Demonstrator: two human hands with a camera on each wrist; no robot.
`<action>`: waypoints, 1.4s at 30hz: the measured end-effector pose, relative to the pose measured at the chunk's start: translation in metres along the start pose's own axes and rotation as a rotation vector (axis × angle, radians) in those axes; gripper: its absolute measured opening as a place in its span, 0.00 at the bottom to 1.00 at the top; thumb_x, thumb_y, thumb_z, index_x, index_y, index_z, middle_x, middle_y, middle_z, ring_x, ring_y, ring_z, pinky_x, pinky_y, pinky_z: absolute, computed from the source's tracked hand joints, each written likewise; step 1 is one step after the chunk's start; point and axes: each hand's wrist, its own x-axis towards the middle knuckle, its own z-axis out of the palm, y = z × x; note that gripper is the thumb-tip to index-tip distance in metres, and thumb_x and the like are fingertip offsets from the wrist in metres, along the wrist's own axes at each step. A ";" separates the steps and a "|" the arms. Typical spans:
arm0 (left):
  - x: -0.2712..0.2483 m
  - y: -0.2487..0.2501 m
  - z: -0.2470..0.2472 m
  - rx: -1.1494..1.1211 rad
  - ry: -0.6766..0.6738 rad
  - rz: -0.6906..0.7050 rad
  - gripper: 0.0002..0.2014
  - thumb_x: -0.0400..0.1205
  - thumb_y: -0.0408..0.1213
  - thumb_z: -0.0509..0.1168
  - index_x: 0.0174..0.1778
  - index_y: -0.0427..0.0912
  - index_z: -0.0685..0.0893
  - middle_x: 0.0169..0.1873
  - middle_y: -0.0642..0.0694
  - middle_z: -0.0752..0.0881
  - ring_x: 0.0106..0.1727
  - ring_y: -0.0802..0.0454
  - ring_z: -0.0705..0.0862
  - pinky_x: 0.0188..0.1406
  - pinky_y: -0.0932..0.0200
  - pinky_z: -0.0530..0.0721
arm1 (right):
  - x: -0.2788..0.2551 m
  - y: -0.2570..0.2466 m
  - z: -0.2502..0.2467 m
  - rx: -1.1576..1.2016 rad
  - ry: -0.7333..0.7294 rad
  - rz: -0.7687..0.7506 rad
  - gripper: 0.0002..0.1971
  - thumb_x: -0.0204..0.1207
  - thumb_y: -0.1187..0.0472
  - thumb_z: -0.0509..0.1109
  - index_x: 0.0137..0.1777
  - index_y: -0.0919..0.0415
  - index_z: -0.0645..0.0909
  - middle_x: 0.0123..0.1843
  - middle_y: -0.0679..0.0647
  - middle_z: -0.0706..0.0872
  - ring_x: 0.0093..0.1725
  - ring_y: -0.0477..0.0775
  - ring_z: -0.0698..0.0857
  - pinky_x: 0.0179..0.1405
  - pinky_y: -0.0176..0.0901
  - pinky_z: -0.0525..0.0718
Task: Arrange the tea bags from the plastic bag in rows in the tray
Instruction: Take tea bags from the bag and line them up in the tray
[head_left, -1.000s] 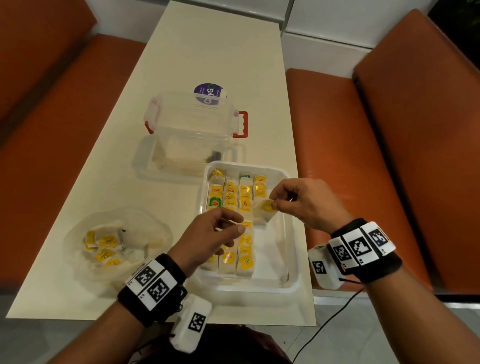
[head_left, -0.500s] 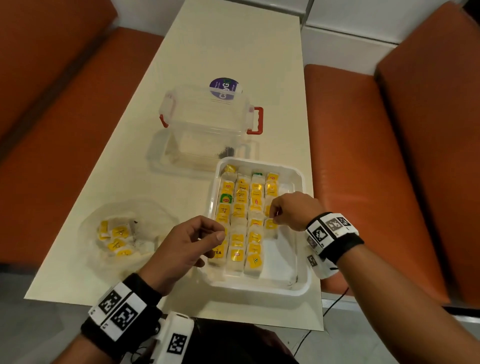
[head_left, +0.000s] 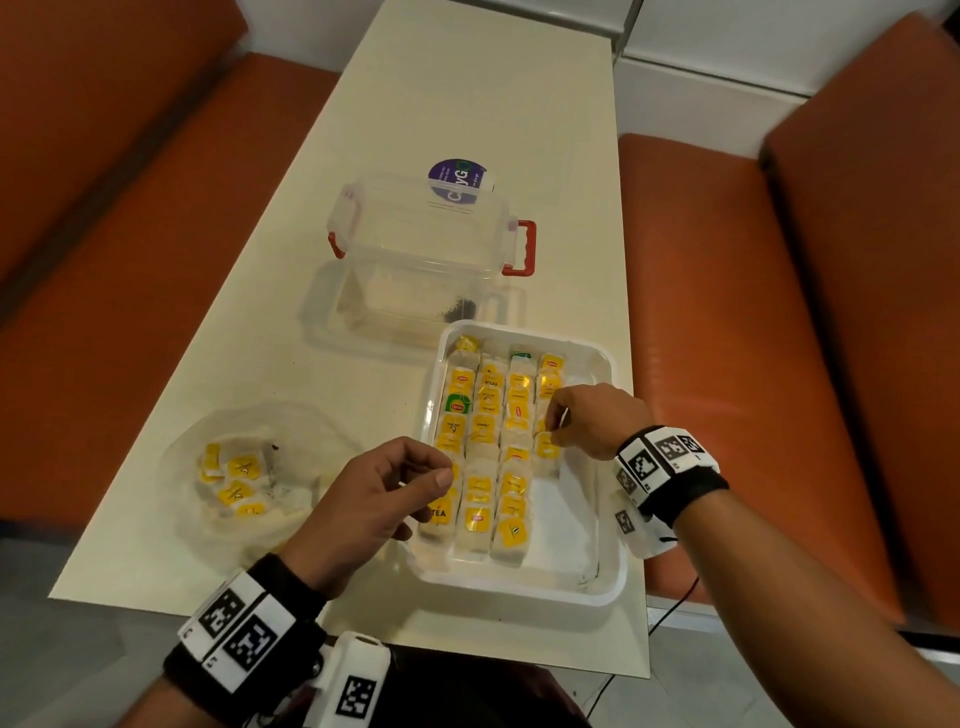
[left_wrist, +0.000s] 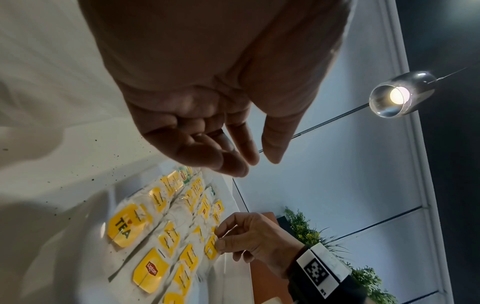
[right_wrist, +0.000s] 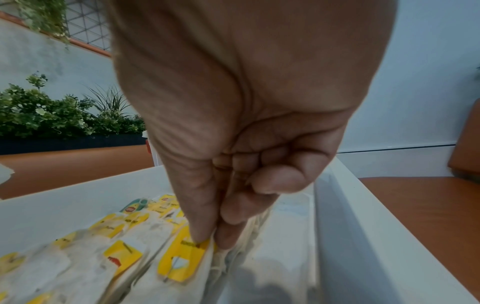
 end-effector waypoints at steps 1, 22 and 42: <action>0.000 0.001 0.000 0.004 0.000 0.001 0.02 0.82 0.37 0.72 0.49 0.46 0.89 0.42 0.44 0.88 0.36 0.53 0.84 0.33 0.59 0.79 | 0.000 0.000 0.000 0.003 0.004 -0.001 0.03 0.77 0.51 0.74 0.48 0.44 0.84 0.48 0.43 0.89 0.47 0.49 0.86 0.33 0.39 0.75; -0.008 0.016 -0.093 0.186 0.249 0.082 0.13 0.86 0.25 0.62 0.52 0.46 0.89 0.43 0.49 0.90 0.39 0.55 0.85 0.36 0.61 0.82 | -0.065 -0.041 0.010 0.408 0.172 -0.219 0.04 0.77 0.42 0.73 0.48 0.36 0.81 0.35 0.39 0.87 0.38 0.38 0.84 0.40 0.47 0.83; 0.038 -0.028 -0.100 1.452 -0.197 -0.045 0.19 0.83 0.59 0.63 0.70 0.66 0.75 0.62 0.50 0.78 0.51 0.46 0.81 0.41 0.53 0.75 | -0.059 -0.188 0.052 -0.088 0.020 -0.416 0.16 0.82 0.48 0.63 0.69 0.40 0.79 0.56 0.45 0.89 0.55 0.55 0.87 0.48 0.50 0.85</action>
